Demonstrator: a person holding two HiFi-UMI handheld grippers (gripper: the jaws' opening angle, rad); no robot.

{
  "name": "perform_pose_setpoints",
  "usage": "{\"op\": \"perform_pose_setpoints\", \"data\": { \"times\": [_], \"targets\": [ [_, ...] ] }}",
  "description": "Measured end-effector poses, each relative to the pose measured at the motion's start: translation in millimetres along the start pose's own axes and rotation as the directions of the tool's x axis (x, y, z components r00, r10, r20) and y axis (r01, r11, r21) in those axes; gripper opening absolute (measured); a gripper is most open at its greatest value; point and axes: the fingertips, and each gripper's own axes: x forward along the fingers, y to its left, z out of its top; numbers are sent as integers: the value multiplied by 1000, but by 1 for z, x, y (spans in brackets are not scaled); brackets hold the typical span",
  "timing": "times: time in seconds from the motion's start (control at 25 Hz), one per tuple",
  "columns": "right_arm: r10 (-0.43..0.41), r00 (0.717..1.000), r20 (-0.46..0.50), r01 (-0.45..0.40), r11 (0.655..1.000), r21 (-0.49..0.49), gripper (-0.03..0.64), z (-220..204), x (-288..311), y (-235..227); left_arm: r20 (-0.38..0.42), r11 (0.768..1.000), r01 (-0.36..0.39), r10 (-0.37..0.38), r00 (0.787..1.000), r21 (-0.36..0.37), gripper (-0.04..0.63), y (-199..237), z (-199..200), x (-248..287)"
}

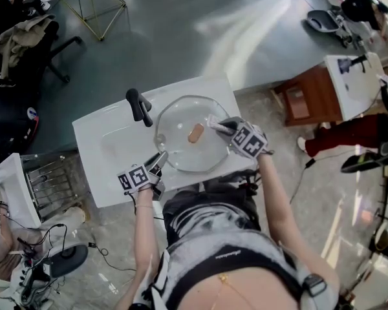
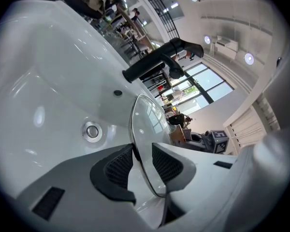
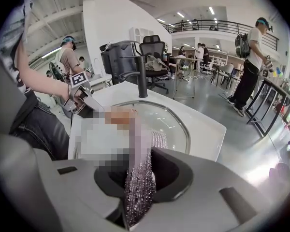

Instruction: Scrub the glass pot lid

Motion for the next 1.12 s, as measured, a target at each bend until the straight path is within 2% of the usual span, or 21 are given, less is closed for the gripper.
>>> {"op": "perform_pose_setpoints", "data": {
  "times": [0.56,0.76,1.12],
  "targets": [
    [-42,999,15,43,999,-26,84,30,23,-14,-20,999,-30,31,999,28,124,3,-1,1],
    [-50,999,19,50,999,-9,86,36,26,-15,-22,999,-41,41,999,28,126,2,-2,0],
    [-78,997,28,79,997,-24,89,39,26,-16,-15,993,-95,96,995,70,137,2,1,-1]
  ]
}}
